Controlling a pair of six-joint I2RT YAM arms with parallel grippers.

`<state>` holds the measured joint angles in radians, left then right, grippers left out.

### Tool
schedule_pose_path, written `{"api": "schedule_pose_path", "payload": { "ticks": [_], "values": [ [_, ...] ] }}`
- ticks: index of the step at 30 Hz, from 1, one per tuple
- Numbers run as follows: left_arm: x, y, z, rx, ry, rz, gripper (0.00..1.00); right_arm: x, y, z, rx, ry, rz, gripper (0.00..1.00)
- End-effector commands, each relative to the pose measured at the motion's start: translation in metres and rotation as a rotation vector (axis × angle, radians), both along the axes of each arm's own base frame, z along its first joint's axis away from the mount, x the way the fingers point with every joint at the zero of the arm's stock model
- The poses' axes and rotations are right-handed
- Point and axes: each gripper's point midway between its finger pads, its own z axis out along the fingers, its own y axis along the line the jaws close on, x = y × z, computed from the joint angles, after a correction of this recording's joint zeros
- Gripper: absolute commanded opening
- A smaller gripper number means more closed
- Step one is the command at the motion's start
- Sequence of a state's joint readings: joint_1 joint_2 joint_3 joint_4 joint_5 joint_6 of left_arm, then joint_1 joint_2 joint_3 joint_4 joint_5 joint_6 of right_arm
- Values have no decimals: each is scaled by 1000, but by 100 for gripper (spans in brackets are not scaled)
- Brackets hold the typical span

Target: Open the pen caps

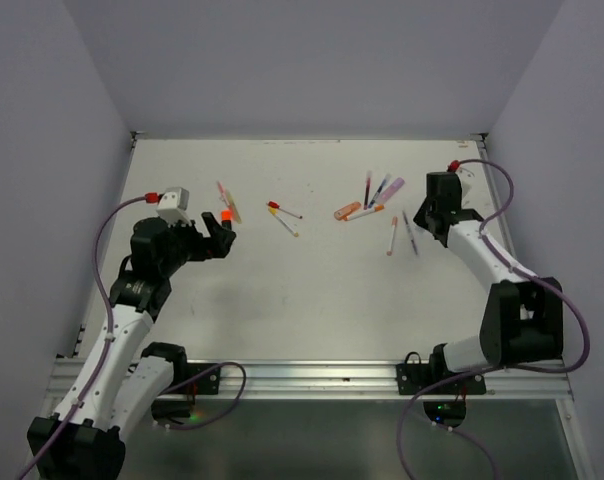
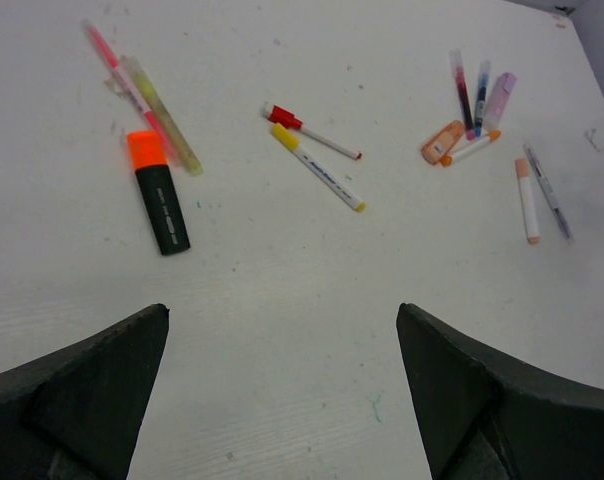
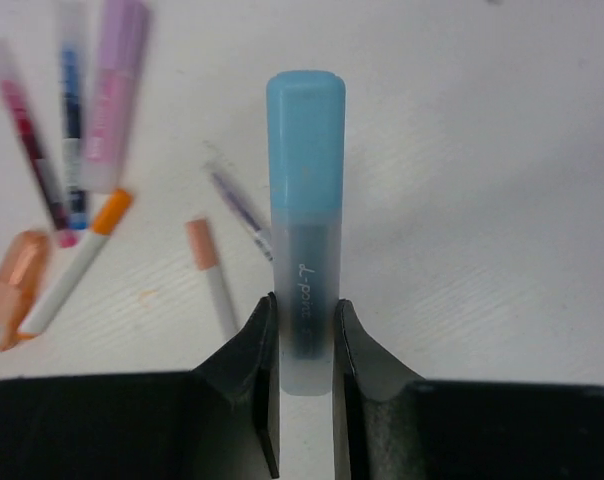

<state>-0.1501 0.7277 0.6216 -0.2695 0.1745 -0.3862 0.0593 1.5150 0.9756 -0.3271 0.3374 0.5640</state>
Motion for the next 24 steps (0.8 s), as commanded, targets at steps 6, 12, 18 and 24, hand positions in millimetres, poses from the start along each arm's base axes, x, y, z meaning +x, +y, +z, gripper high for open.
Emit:
{"api": "schedule_pose_path", "payload": {
  "ticks": [6,12,18,24],
  "values": [
    [9,-65,82,-231,-107,-244,99,-7,140,105,80,-394,526,0],
    [10,-121,99,-305,-102,-336,97,-54,227,129,188,-535,844,0],
    [23,-168,109,-320,-114,-313,92,-85,266,123,221,-577,988,0],
    [32,-199,100,-301,-74,-243,79,-98,283,117,220,-589,1038,0]
  ]
}}
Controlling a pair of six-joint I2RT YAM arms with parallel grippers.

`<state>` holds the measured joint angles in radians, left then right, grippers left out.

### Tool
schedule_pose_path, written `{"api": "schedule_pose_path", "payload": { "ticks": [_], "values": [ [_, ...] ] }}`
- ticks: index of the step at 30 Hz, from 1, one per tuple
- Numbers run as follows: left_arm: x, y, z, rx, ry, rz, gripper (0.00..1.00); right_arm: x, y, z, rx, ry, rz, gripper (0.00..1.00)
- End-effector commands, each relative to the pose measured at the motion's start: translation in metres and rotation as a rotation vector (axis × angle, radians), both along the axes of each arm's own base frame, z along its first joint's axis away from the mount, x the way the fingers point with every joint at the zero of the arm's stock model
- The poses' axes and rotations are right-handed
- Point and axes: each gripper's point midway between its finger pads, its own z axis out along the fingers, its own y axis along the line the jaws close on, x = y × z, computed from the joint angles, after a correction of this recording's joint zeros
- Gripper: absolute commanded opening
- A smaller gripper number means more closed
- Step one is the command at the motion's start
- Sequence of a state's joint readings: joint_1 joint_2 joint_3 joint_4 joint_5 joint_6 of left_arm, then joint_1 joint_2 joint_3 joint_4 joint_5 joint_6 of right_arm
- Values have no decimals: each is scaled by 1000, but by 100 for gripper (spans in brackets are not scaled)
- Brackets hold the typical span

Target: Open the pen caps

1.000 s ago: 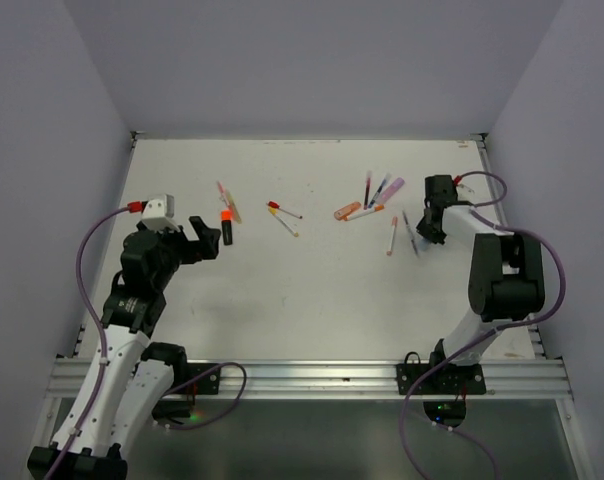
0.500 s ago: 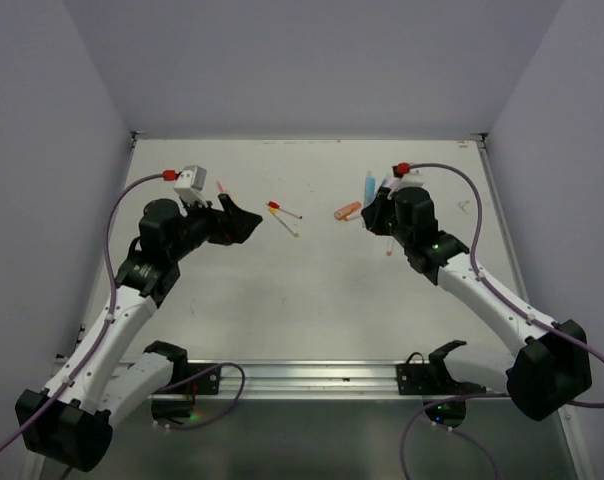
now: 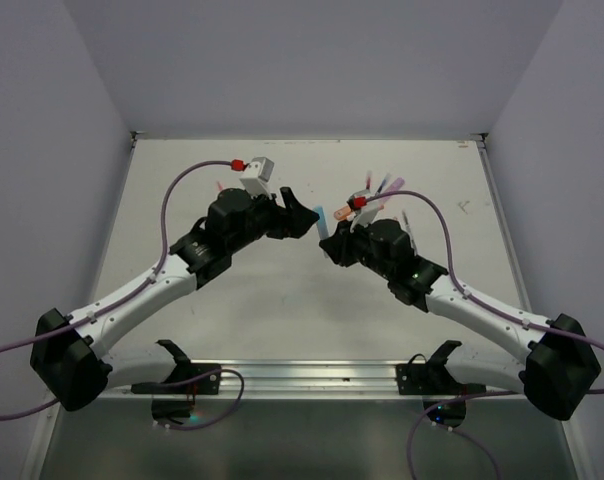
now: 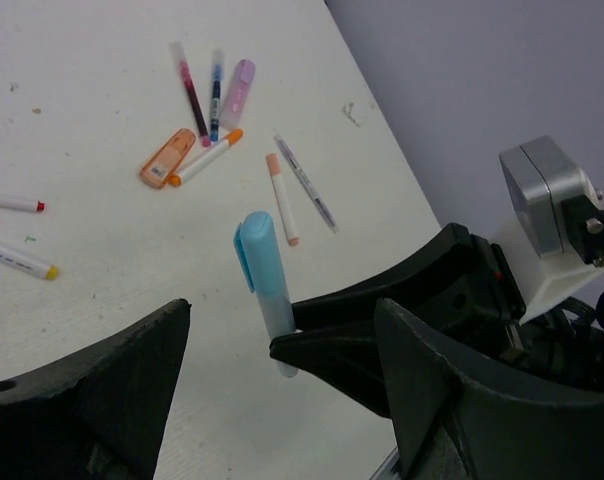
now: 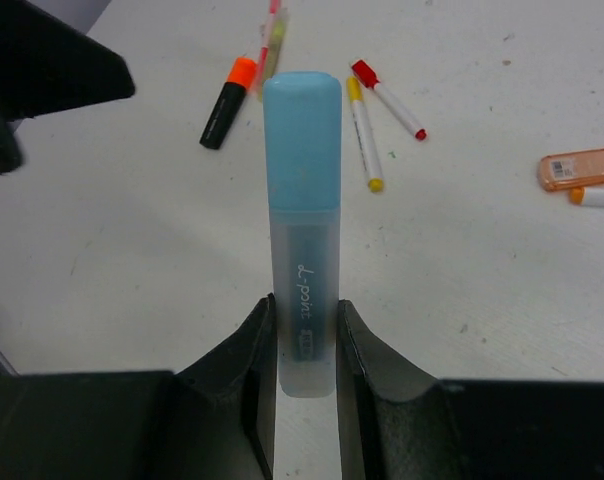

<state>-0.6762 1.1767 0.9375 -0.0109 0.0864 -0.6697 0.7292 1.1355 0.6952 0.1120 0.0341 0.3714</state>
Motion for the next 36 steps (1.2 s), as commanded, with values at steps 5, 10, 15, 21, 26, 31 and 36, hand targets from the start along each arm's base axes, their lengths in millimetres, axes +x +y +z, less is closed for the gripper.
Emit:
{"api": "schedule_pose_path", "payload": {
  "ticks": [5,10,15,21,26,31,36],
  "values": [
    [22,-22,10,-13,-10,124,72,1,14,29,68,-115,32,0],
    [27,-23,4,-11,0,157,66,-1,17,29,68,-120,44,0],
    [30,-27,6,-24,-6,153,61,-2,19,30,72,-122,55,0],
    [30,-36,-2,-19,9,122,56,-3,24,32,86,-122,67,0],
    [31,-36,-9,-7,19,124,52,-4,27,35,95,-125,77,0],
    [32,-36,-3,-21,5,128,50,-5,29,35,100,-125,87,0],
    [32,-37,-2,-34,2,126,44,-6,31,35,100,-125,90,0]
  ]
}}
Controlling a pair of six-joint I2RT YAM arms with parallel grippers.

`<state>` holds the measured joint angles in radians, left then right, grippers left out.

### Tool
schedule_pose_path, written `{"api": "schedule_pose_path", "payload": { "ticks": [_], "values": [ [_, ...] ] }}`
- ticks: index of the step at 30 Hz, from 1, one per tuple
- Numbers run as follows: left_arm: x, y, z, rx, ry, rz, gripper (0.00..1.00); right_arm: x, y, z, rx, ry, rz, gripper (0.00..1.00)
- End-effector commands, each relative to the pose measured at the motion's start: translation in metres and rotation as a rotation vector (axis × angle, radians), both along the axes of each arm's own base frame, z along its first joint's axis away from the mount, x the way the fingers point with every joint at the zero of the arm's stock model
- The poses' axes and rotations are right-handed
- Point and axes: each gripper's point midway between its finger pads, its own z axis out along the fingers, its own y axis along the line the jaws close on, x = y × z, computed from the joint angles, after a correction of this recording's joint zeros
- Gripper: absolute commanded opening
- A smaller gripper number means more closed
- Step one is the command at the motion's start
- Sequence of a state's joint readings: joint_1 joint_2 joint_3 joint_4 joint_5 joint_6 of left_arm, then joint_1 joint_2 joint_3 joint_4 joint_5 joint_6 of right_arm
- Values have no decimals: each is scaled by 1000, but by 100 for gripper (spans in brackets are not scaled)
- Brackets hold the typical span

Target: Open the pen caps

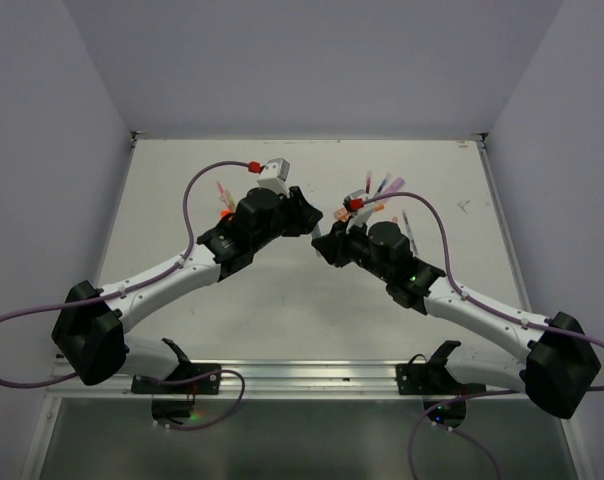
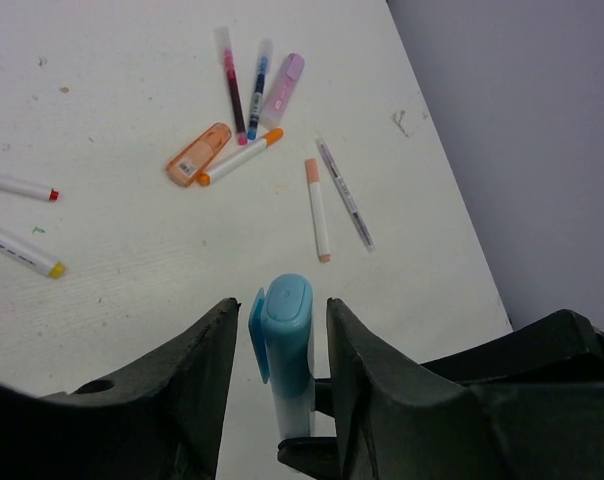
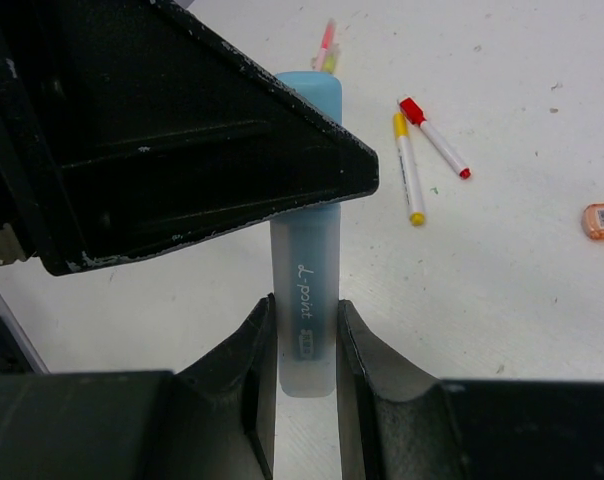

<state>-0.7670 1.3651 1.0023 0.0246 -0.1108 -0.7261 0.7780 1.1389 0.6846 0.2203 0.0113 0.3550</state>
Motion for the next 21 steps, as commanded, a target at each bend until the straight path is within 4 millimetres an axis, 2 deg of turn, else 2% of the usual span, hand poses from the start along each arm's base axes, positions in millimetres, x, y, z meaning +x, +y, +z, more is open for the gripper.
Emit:
{"api": "schedule_pose_path", "payload": {
  "ticks": [1,3,4,5,7,8,10,11,13,14,15,17,18,21],
  "values": [
    [7,-7,35,-91,-68,13,40,2,8,17,43,-51,15,1],
    [6,-7,34,-92,-69,13,35,2,8,17,44,-50,15,1],
    [6,-7,36,-96,-72,10,25,2,8,17,42,-50,15,1],
    [5,-7,36,-98,-74,9,21,2,8,16,41,-51,17,2],
    [3,-7,41,-107,-91,-3,5,1,7,18,46,-53,17,15],
    [1,-7,43,-103,-104,-17,0,1,7,19,45,-56,18,33],
    [-3,-4,51,-104,-133,-35,0,-6,10,21,50,-49,56,46],
    [-7,-4,49,-84,-152,-61,0,-8,8,24,55,-55,58,56],
    [-14,1,59,-84,-197,-90,0,-13,6,26,42,-58,78,66],
    [-19,2,59,-68,-232,-130,0,-16,5,33,47,-72,95,75],
    [-26,5,70,-81,-268,-164,0,-20,5,35,42,-72,114,79],
    [-34,10,72,-64,-318,-229,0,-32,10,42,49,-81,207,84],
    [-40,15,81,-72,-352,-248,0,-36,12,48,52,-87,240,85],
    [-55,23,90,-93,-415,-338,0,-60,24,62,77,-95,412,88]
  ]
}}
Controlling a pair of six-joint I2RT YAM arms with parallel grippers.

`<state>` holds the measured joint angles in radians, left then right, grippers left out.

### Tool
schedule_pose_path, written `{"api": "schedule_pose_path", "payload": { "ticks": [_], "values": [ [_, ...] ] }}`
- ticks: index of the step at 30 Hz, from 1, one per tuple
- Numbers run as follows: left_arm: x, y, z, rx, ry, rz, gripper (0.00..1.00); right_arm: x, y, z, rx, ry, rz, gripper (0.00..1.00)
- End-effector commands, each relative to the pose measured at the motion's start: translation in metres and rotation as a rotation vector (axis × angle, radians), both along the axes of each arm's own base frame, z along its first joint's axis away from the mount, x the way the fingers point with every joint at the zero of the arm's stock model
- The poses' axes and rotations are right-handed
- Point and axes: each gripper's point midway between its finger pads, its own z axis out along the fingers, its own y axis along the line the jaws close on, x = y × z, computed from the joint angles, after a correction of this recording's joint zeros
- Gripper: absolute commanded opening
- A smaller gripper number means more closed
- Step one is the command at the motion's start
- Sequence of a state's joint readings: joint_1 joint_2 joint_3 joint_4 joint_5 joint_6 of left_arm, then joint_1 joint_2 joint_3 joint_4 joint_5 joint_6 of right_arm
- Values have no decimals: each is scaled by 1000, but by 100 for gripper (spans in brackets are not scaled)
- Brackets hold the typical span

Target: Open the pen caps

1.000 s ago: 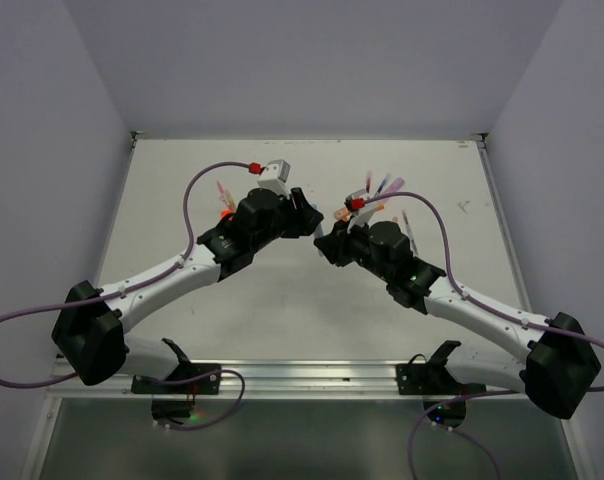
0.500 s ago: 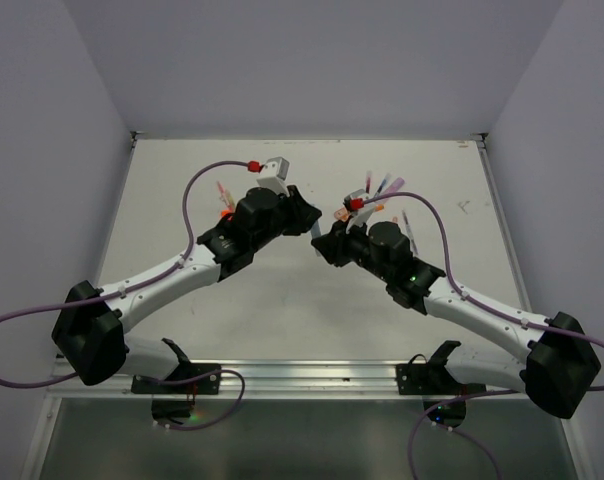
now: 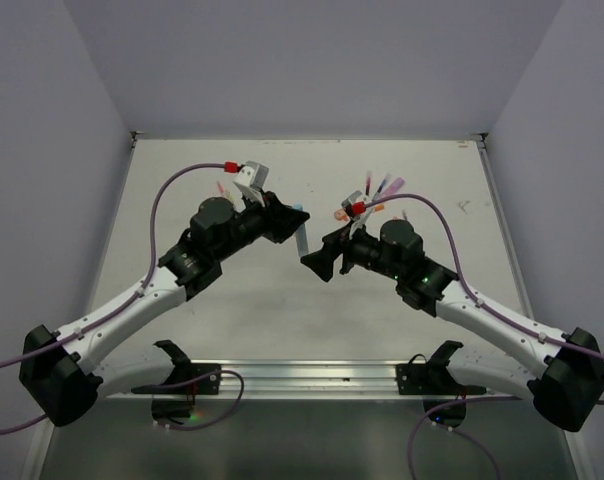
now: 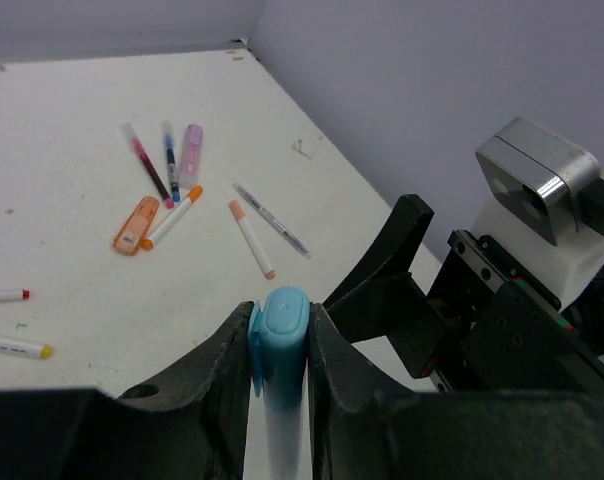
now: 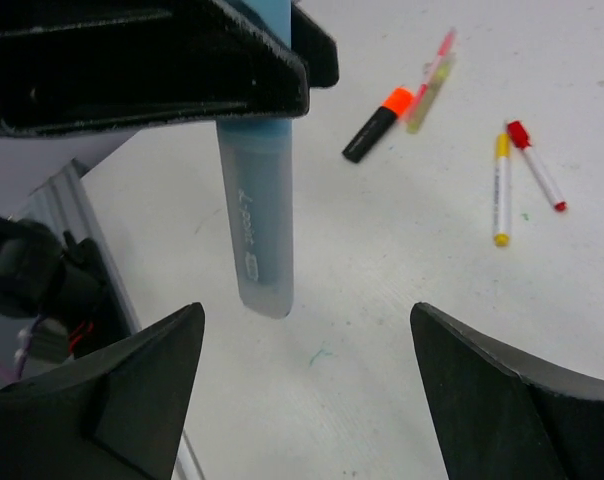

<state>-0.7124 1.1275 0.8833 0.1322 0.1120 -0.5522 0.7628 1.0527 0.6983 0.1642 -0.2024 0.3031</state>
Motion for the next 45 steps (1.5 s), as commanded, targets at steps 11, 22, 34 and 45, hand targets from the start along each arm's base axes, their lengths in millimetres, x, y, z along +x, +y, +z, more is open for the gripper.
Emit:
{"api": "schedule_pose_path", "payload": {
  "ticks": [11,22,34,45],
  "values": [
    [-52,14,41,-187,-248,-377,0,-46,37,59,92,-84,424,84],
    [-63,15,51,-258,-264,-398,0,-33,45,59,126,-85,425,72],
    [-62,12,53,-335,-259,-415,0,-40,55,52,156,-47,503,43],
    [-58,16,77,-374,-350,-393,0,-56,46,16,119,34,535,0]
  ]
}}
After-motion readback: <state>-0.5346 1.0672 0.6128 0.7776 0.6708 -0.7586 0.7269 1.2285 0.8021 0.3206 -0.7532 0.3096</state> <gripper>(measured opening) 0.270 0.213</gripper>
